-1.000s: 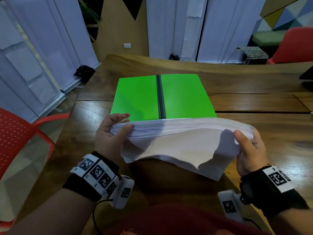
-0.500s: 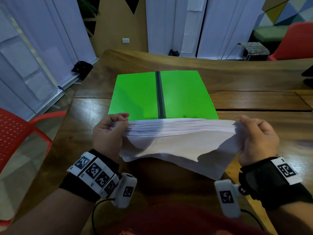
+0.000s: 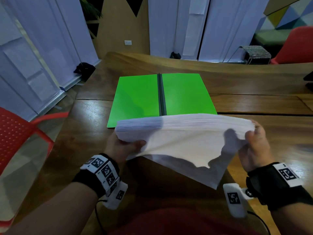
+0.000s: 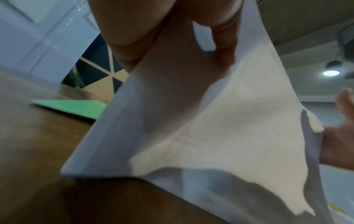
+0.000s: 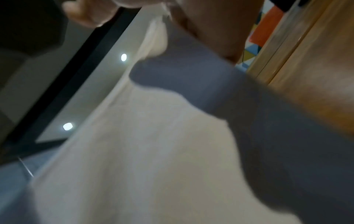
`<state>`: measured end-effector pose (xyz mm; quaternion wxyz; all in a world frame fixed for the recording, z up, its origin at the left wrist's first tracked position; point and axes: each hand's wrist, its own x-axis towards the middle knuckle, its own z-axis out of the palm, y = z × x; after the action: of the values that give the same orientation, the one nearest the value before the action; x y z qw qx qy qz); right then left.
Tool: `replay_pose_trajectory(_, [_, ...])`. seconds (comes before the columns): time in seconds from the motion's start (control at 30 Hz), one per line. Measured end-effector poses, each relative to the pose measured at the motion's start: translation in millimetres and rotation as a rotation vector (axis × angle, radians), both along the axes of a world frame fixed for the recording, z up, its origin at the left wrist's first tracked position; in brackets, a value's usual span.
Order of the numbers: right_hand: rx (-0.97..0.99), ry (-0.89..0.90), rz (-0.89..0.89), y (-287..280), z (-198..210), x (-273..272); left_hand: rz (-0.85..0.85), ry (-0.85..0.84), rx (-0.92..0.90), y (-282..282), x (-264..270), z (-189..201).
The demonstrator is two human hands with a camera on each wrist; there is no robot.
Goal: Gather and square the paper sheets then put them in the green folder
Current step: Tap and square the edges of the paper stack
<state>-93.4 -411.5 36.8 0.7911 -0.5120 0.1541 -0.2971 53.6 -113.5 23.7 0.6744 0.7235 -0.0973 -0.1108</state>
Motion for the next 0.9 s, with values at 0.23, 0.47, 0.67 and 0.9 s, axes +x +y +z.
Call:
replay_pose_trajectory(0.23, [-0.158, 0.217, -0.131, 24, -5, -10, 0.096, 0.029, 0.025, -15, -15, 23])
replay_pose_trajectory(0.47, [-0.324, -0.012, -0.105, 41, 11, -25, 0.095, -0.048, -0.17, -5, -39, 54])
replay_pose_trajectory(0.67, [-0.325, 0.275, -0.18, 40, -26, -23, 0.083, -0.014, 0.068, -6, -43, 45])
replay_pose_trajectory(0.9, [-0.386, 0.114, -0.114, 30, 1, -31, 0.176, -0.13, 0.147, 19, -27, 31])
